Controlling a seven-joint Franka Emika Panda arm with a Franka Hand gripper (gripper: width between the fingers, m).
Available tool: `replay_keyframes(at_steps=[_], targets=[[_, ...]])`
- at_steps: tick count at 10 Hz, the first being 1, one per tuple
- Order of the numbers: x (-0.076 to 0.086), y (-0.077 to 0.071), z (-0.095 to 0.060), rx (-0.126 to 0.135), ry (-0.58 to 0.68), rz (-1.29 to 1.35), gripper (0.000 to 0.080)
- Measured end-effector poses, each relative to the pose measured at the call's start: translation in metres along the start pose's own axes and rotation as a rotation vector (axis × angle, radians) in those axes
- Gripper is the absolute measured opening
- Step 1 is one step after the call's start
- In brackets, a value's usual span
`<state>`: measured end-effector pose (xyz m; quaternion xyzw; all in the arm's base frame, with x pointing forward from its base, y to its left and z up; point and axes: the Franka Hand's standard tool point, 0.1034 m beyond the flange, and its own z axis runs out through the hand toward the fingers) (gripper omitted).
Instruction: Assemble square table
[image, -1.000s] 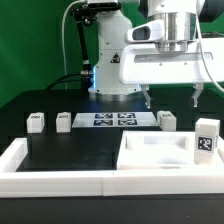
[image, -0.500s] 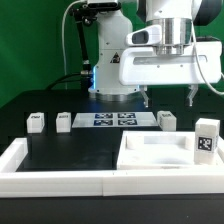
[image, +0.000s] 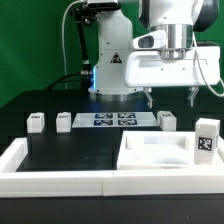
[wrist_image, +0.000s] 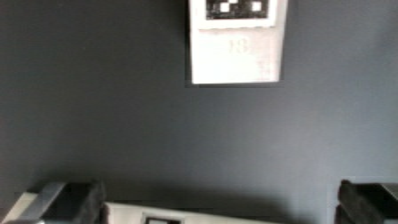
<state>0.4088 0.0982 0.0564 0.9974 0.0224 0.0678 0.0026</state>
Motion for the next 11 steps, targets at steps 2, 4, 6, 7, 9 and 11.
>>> replay_keyframes(at_steps=[2, 4, 6, 7, 9, 11], targets=[[-0.002, -0.001, 0.001, 0.002, -0.025, 0.000, 0.0649], [-0.007, -0.005, 0.004, 0.017, -0.156, 0.008, 0.0649], [-0.010, -0.009, 0.004, 0.028, -0.284, 0.015, 0.0649], [-0.011, -0.008, 0.006, 0.029, -0.326, 0.020, 0.0649], [-0.016, 0.005, 0.009, 0.004, -0.491, 0.014, 0.0649], [-0.020, 0.018, 0.013, -0.017, -0.604, 0.036, 0.0649]])
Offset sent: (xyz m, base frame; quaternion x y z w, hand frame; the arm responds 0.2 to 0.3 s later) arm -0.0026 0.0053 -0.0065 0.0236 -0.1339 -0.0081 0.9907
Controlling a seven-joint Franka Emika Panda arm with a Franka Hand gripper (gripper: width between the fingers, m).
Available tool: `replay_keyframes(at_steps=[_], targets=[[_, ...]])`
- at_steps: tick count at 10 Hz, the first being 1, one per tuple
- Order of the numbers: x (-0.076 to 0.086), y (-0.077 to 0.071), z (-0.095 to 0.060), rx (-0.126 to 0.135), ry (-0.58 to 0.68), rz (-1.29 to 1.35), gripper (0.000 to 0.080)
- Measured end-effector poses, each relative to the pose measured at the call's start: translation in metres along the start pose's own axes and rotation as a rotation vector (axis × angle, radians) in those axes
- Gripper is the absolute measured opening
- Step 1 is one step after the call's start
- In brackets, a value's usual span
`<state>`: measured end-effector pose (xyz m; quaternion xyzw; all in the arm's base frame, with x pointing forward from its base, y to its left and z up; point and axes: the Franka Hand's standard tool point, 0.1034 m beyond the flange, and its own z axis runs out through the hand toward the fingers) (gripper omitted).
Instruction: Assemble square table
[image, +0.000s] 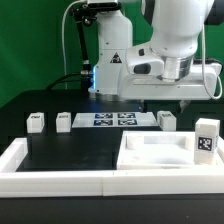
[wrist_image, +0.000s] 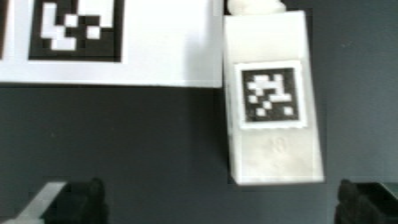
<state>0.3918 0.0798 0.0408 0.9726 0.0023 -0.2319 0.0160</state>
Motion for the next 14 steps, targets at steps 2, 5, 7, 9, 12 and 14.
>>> replay_keyframes(at_steps=[2, 5, 7, 9, 12, 14], targets=[[-0.007, -0.003, 0.003, -0.014, -0.166, 0.035, 0.0649], [-0.017, -0.008, 0.001, -0.001, -0.378, 0.058, 0.0649], [-0.020, -0.002, 0.003, -0.001, -0.469, 0.071, 0.0649], [-0.014, 0.002, 0.006, -0.003, -0.494, 0.080, 0.0649], [-0.014, -0.007, 0.009, 0.012, -0.465, 0.018, 0.0649], [-0.013, -0.010, 0.002, 0.054, -0.451, -0.011, 0.0649]])
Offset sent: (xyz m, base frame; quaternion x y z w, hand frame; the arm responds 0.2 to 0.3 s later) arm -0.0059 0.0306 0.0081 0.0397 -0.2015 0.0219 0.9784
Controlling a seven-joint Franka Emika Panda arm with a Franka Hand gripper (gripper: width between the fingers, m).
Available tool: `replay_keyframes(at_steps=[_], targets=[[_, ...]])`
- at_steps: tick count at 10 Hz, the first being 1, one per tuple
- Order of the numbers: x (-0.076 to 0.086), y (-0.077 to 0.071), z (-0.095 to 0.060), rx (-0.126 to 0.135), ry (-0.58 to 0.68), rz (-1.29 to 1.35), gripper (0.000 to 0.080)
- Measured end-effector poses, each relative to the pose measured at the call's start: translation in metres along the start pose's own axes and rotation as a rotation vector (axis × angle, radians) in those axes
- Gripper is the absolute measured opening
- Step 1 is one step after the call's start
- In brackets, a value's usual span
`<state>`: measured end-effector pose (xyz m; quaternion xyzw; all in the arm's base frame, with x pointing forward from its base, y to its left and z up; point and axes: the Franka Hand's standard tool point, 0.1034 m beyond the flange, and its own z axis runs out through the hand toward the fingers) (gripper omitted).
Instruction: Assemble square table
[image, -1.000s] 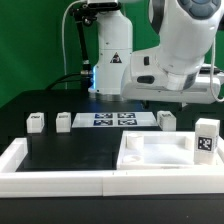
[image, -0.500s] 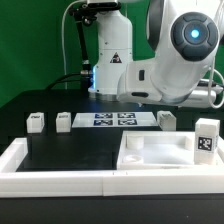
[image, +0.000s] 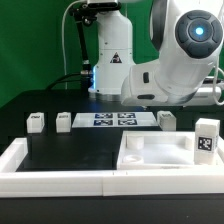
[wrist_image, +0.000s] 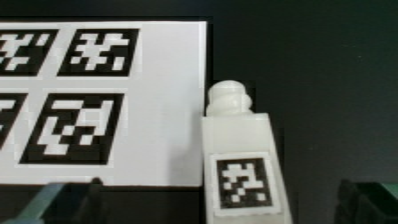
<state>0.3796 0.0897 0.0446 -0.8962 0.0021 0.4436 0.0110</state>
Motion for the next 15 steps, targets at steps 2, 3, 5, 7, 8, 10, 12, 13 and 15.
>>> replay_keyframes(at_steps=[2, 3, 5, 7, 8, 10, 12, 13, 15], targets=[[-0.006, 0.002, -0.002, 0.029, 0.005, -0.004, 0.0649], [-0.005, 0.003, -0.002, 0.028, 0.003, 0.000, 0.0649], [-0.005, 0.004, -0.002, 0.031, 0.002, 0.002, 0.0649], [-0.004, 0.005, -0.002, 0.033, 0.002, 0.004, 0.0649], [-0.001, 0.001, 0.001, 0.037, 0.039, 0.000, 0.0649], [-0.004, -0.003, 0.012, 0.034, 0.028, -0.007, 0.0649], [0.005, -0.004, 0.024, 0.021, 0.064, -0.009, 0.0649], [0.008, -0.004, 0.030, 0.015, 0.066, -0.005, 0.0649], [0.014, -0.003, 0.037, 0.009, 0.078, 0.006, 0.0649]])
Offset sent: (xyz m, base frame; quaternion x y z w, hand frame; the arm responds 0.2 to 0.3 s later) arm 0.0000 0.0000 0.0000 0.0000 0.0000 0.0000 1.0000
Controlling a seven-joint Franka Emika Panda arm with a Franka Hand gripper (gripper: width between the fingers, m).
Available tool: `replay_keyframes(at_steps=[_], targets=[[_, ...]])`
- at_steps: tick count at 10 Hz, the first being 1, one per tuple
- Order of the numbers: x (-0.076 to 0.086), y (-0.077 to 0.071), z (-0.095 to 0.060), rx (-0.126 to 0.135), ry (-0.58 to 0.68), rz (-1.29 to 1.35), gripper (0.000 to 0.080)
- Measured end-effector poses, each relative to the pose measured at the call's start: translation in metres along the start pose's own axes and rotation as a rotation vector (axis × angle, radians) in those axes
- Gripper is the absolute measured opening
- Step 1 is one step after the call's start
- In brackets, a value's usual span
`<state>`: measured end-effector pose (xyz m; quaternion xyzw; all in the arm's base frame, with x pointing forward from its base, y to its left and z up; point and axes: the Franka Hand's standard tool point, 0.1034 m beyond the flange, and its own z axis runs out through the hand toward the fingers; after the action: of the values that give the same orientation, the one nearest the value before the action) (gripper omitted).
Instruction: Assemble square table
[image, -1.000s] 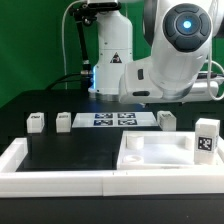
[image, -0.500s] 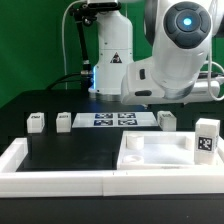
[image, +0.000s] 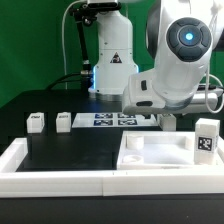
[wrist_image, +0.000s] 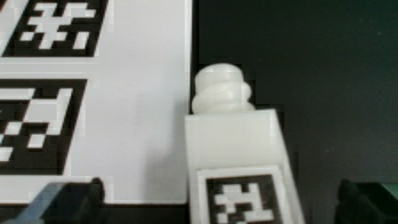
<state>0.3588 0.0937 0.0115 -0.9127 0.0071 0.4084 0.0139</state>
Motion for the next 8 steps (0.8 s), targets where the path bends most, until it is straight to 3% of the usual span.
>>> replay_keyframes(at_steps=[3, 4, 5, 6, 7, 8], targets=[[-0.0002, -0.0001, -0.0005, -0.009, -0.002, 0.033, 0.0649], [0.0006, 0.0001, -0.0018, -0.010, 0.001, 0.037, 0.0558], [0.0009, 0.0009, -0.0018, -0.009, 0.002, 0.039, 0.0410], [0.0011, 0.0016, -0.0020, -0.007, 0.002, 0.040, 0.0410], [0.0012, 0.0022, -0.0021, -0.006, 0.002, 0.041, 0.0287], [0.0013, 0.0028, -0.0023, -0.005, 0.003, 0.042, 0.0287]])
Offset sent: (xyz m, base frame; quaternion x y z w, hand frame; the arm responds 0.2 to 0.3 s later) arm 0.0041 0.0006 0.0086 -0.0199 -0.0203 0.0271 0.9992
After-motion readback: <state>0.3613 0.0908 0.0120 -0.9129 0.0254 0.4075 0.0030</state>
